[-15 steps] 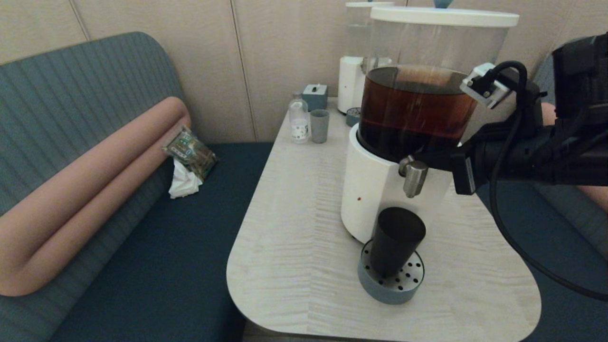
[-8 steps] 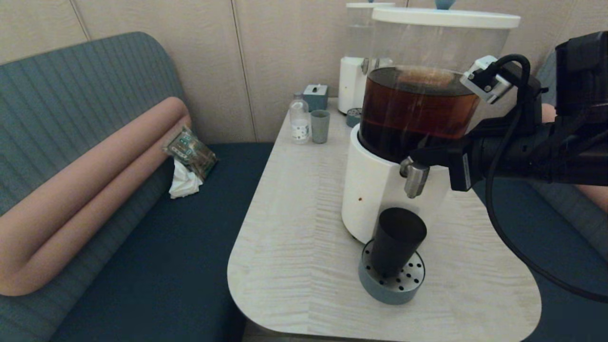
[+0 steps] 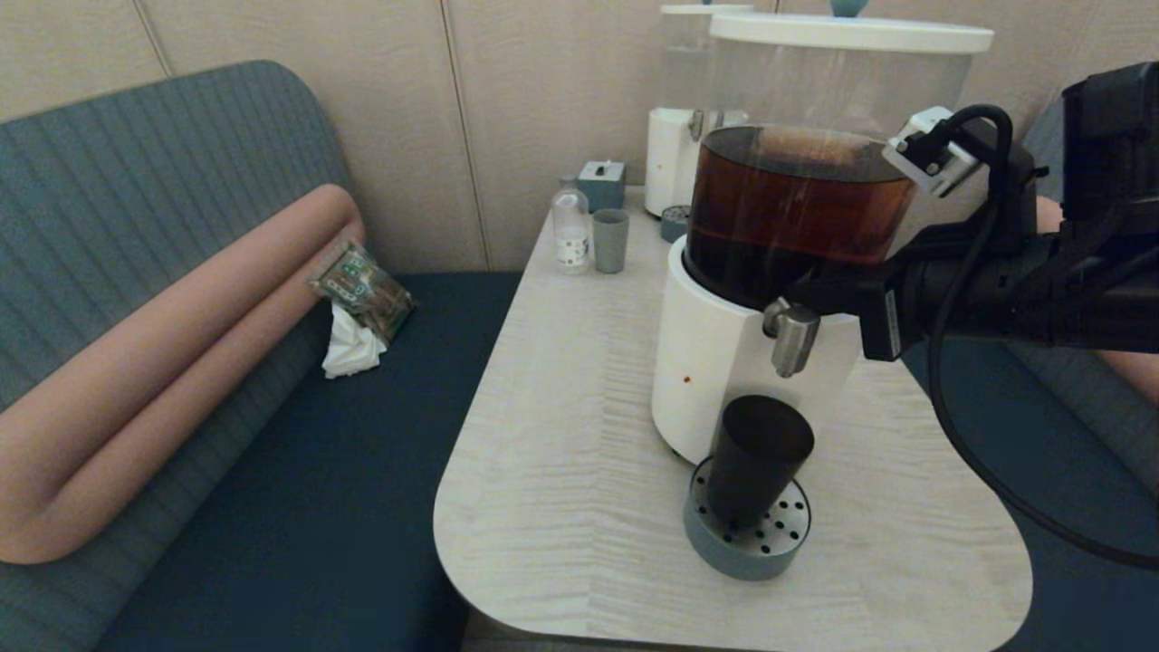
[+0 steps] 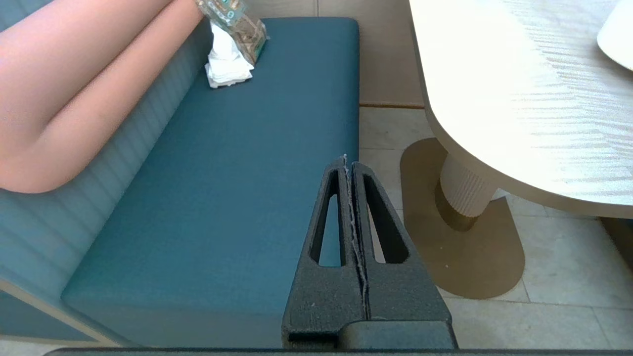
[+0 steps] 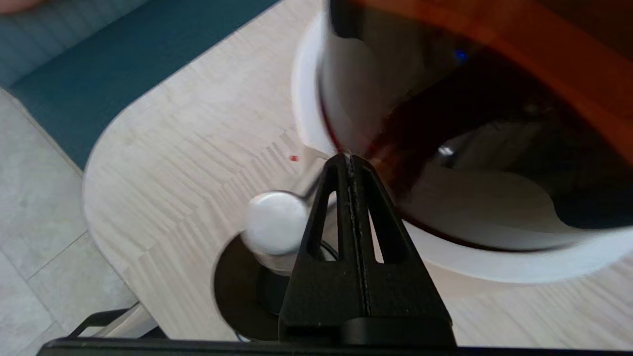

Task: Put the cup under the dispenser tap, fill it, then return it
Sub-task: Turn on the faucet

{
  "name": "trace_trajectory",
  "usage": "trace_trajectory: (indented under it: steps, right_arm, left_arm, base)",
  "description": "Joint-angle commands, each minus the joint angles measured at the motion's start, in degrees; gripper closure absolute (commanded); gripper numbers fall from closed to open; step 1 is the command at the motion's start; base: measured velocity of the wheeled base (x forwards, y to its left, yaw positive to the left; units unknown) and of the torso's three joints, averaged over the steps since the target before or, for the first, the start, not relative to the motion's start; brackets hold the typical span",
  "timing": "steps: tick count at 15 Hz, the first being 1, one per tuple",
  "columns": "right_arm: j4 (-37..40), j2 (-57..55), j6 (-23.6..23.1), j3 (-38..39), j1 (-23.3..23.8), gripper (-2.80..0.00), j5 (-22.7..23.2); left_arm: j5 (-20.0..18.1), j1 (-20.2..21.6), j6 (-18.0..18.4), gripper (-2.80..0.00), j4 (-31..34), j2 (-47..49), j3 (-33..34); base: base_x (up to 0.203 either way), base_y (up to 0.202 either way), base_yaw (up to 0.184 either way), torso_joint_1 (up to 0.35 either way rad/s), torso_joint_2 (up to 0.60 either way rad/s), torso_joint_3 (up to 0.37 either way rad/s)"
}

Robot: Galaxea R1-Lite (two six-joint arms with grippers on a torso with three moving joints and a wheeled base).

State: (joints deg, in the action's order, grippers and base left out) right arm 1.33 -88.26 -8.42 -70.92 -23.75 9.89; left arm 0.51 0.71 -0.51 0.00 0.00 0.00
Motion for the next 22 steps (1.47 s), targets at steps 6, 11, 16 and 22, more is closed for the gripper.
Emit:
trace_trajectory:
  steps: [6,11,16,22]
  right_arm:
    - [0.3,-0.2,0.0,0.3,1.3,0.0,-0.8]
    - [0.4,-0.5,-0.2,1.3,1.8,0.0,-2.2]
    - [0.0,-2.3,-0.4,1.2,1.5,0.0,-1.7]
    - [-0.3,-2.1,-0.5,0.3,0.6,0.0,-1.4]
  left_arm:
    - [0.0,0.1,0.0,0.0,-0.1,0.1,0.1]
    - [0.0,0.0,0.0,0.0,0.0,0.1,0.1]
    - [0.0,0.0,0.0,0.0,0.0,0.1,0.1]
    - [0.0,0.0,0.0,0.0,0.0,0.1,0.1]
  base:
    - [0.0,0.0,0.0,0.0,0.0,0.0]
    - [0.0,0.0,0.0,0.0,0.0,0.0]
    - [0.0,0.0,0.0,0.0,0.0,0.0]
    - [0.0,0.0,0.0,0.0,0.0,0.0]
